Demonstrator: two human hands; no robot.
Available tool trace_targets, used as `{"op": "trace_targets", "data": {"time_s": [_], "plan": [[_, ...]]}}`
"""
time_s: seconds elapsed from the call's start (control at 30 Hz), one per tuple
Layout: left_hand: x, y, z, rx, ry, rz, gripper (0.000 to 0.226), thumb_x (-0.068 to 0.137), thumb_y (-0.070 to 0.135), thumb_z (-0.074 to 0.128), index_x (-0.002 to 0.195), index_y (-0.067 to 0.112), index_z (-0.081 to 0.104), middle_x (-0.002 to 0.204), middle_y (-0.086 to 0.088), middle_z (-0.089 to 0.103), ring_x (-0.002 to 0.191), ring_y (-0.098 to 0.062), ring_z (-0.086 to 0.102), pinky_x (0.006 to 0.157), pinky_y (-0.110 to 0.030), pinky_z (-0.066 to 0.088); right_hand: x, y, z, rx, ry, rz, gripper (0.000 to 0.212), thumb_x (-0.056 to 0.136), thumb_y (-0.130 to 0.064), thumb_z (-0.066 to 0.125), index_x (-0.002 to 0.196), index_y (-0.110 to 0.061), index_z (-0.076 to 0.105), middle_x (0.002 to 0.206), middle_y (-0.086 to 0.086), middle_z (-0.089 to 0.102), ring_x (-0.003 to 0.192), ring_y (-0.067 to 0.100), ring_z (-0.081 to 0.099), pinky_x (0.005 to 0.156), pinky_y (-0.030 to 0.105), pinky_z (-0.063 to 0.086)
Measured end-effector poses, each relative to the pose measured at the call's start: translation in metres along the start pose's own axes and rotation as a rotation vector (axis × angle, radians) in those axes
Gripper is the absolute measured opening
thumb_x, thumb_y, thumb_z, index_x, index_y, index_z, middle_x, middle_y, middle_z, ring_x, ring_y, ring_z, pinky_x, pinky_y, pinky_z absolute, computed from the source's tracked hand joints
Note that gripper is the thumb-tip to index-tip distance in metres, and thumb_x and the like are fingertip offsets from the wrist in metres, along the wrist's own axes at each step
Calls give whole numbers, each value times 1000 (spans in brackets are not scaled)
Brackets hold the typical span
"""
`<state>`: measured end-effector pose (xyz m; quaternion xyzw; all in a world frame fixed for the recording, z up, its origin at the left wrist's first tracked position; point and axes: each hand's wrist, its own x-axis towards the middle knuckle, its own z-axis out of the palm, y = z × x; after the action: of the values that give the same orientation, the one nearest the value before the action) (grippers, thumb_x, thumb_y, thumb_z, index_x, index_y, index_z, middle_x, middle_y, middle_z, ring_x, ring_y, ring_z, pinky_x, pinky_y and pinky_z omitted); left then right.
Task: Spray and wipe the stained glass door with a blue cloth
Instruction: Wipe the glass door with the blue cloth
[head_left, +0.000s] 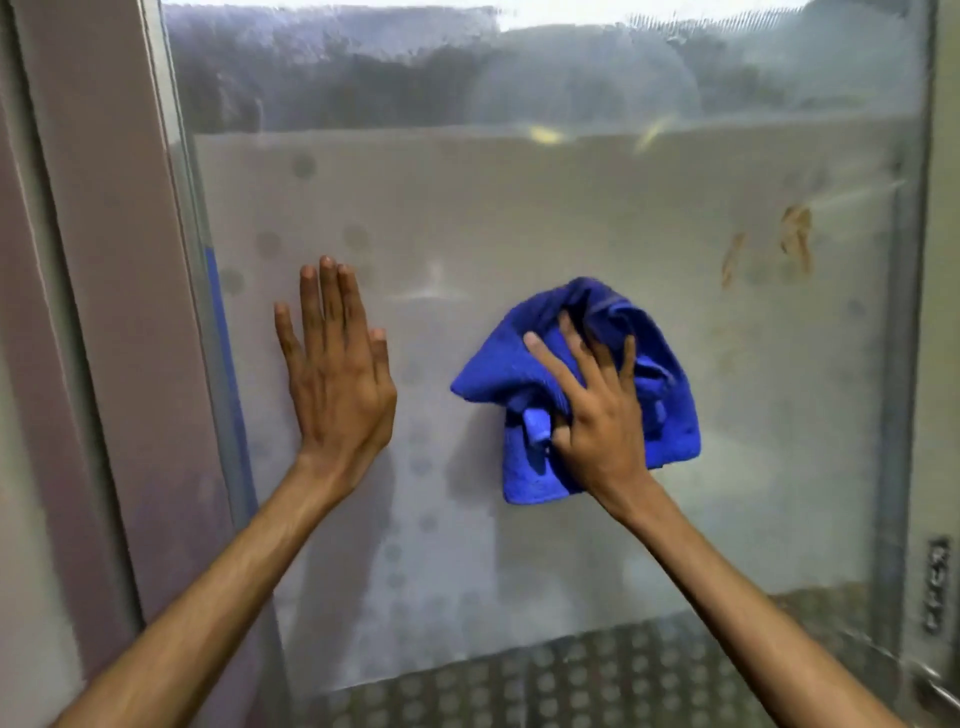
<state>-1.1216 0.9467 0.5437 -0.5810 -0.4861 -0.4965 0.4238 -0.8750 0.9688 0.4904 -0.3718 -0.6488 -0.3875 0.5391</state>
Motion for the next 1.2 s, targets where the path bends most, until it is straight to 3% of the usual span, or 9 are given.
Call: {"op": "trace_targets", "data": {"time_s": [0.07,0.2,0.3,0.47,0.57,0.7,0.93,1.13,1.2], "plan": [[-7,9,3,-5,-30,7,59,103,20,29,155,3,8,164,-14,7,152,-28,3,123,-50,0,-8,35,-13,-51,-47,47,60,88,-38,54,147,-30,46,159,6,35,144,28,34,119,61,0],[-11,48,15,-9,-47,47,58,103,24,25,155,3,11,164,-14,10,152,-28,5,122,-46,-4,104,94,-36,-74,118,422,69,87,-37,44,154,-34,30,165,3,20,154,28,10,117,67,-6],[-4,86,27,-13,-43,83,57,103,24,24,155,3,13,163,-14,12,152,-28,8,122,-40,-6,138,94,-30,-104,136,309,67,88,-38,46,154,-30,34,163,8,25,153,32,16,119,63,1],[-2,116,37,-18,-16,48,56,103,22,25,155,4,13,164,-12,10,152,-28,8,122,-35,-9,-3,107,-32,9,-31,-26,65,87,-44,56,148,-30,44,159,7,36,148,27,28,122,55,4],[-9,120,38,-16,-33,86,56,104,21,22,156,6,9,164,-8,5,152,-26,2,123,-37,-8,-2,178,-57,-29,-23,66,64,89,-47,47,150,-29,41,160,6,34,149,28,27,119,63,6],[-5,150,49,-33,-20,87,56,104,20,24,156,5,10,164,-8,4,153,-26,1,123,-37,-7,106,216,-68,-45,142,286,64,91,-37,46,153,-27,35,163,9,27,153,32,15,120,63,1],[10,192,62,-49,41,36,55,104,19,26,155,4,13,164,-9,7,152,-24,2,122,-34,-9,1,198,-58,-9,-18,-84,61,90,-45,48,149,-28,44,160,6,34,148,27,29,122,56,13],[12,222,66,-30,1,61,56,104,22,24,156,6,9,165,-7,3,153,-26,-1,123,-38,-7,99,257,-81,-67,129,270,69,88,-41,36,155,-27,32,164,8,25,153,31,15,122,59,6],[15,234,71,-38,6,74,56,104,22,24,156,7,10,165,-6,4,153,-25,0,123,-39,-5,115,242,-74,-82,179,262,63,92,-41,38,154,-27,34,163,9,27,152,33,17,122,58,7]]}}
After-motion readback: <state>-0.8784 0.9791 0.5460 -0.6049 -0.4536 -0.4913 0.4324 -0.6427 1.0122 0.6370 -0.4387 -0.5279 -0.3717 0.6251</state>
